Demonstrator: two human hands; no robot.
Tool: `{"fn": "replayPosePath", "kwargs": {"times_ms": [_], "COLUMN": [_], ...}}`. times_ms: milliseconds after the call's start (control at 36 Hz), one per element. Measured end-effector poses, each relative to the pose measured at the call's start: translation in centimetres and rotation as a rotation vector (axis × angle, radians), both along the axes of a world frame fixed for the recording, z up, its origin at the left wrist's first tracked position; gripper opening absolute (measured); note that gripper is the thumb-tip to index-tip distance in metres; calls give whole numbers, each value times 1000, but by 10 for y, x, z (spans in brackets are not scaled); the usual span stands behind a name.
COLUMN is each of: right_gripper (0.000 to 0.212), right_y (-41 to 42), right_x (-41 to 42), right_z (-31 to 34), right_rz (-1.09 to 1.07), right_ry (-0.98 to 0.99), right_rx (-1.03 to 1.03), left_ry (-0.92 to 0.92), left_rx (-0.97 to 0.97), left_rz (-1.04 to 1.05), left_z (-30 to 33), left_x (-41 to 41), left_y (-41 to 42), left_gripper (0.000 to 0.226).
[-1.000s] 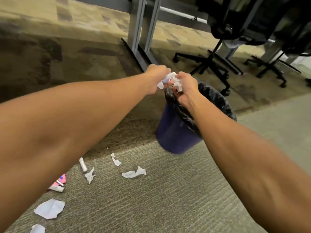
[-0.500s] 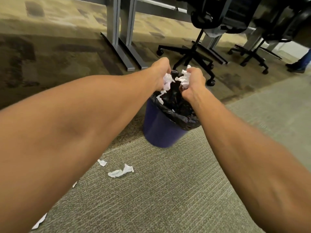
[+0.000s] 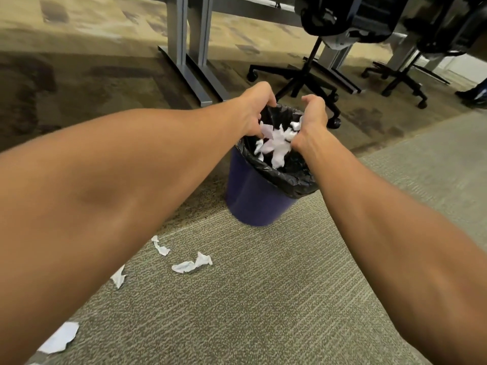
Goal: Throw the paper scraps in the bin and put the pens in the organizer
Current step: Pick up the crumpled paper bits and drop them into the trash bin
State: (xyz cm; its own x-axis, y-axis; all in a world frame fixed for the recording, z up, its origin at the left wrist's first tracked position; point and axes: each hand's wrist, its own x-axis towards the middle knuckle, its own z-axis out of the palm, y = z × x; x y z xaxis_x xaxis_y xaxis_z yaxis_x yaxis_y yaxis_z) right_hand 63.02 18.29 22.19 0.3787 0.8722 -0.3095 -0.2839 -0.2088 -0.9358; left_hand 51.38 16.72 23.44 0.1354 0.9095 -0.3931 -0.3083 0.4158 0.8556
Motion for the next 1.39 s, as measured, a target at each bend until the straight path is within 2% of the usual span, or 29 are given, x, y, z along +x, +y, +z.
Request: {"fn": "replayPosePath", "kwargs": {"times_ms": [167,222,333,472,556,639,778,1000,1194,1389], "right_gripper": [70,58,19,13,10,11,9,14,31,52], "right_y": [2,3,3,2,-7,-23,-46,-71,-86,-95], "right_x": [-14,-24,-52,-91,-112,-132,-157,-162,-156,-145], "right_z": [0,-1,-4,-7,-14,-29,-73,-157,-195,-223], "right_rz": [49,89,219,375,568,815,1080,1501,1699,1825], "right_ry": [-13,28,30,-197,-326,-497,-737,-1136,-1371,-1630], "right_rx": [30,71,152,292,371,377,293,94,6,39], "left_ry": [-13,-48,-31,90,164,247,369,429,412,621], "left_rx": [18,34,67,82,63,-20,-219,-414,-597,-702], "left_rz": [-63,-86,-76,-22,1,-43,-86,98,114,10], "left_z": [1,0,-5,-13,-26,-46,-87,-146,-197,-231], "left_x": [-18,-29,-62,-118,-159,-208,-290,-374,-402,-428], "left_y": [5,4,-1,-15,-31,-54,-104,-193,-249,-292], "left_gripper": [67,60,44,41,43,48,50,49,43,28]}}
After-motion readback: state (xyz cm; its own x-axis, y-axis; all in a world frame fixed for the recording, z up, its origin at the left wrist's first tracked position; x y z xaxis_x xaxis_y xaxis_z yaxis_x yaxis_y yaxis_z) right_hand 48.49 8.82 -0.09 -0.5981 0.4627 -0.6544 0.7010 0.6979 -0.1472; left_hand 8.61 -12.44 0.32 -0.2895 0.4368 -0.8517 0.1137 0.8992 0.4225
